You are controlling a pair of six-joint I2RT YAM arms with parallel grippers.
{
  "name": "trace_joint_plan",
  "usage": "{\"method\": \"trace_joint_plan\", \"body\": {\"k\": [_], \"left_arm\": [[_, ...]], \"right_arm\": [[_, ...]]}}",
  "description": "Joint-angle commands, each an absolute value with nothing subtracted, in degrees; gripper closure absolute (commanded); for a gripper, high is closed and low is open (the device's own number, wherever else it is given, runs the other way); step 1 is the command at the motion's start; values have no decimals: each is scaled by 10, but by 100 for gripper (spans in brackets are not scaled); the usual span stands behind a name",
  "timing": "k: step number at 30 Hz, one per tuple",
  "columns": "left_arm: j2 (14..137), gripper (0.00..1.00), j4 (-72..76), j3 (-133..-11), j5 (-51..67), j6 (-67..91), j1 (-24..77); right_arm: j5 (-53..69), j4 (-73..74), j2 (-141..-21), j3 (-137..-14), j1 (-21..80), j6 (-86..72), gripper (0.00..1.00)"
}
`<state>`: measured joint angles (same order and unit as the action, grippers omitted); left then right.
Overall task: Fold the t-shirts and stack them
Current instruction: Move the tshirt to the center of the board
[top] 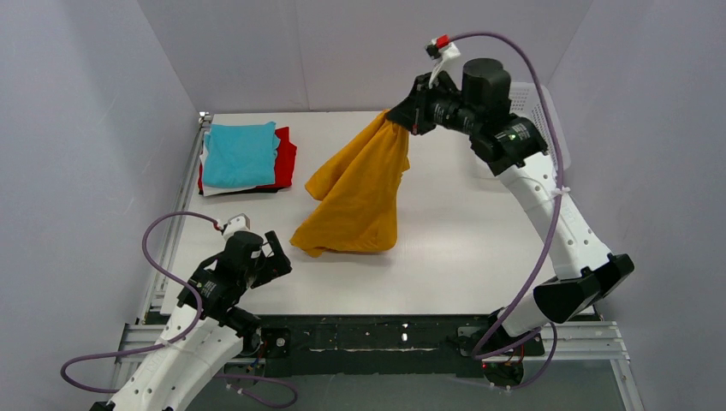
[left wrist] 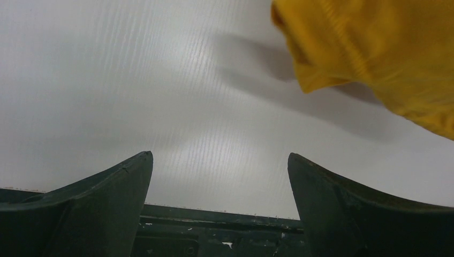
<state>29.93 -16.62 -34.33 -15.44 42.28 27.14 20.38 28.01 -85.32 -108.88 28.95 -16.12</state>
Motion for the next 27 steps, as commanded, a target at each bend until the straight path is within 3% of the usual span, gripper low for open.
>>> {"method": "trace_joint_plan", "body": {"k": [1, 4, 8, 9, 11, 15, 22, 27], "left_arm": [[301, 2, -212, -333, -167, 434, 272], [302, 2, -211, -329, -165, 438, 272], [310, 2, -211, -325, -160, 439, 272], [313, 2, -209, -324, -153, 438, 272], [321, 2, -203, -328, -122, 430, 272], [345, 2, -199, -334, -114, 438, 272], [423, 2, -192, -356, -148, 470, 272], [492, 2, -139, -369, -143, 476, 265]], "right_arm": [[124, 213, -842, -990, 309, -150, 99], [112, 209, -859, -923, 309, -169, 99], [113, 236, -916, -866, 309, -176, 59], [93, 255, -932, -863, 310, -176, 38], [29, 308, -967, -868, 309, -182, 24], [-88, 342, -952, -864, 309, -181, 18], [-302, 306, -791, -750, 309, -177, 15], [-348, 301, -660, -642, 303, -217, 14]]}}
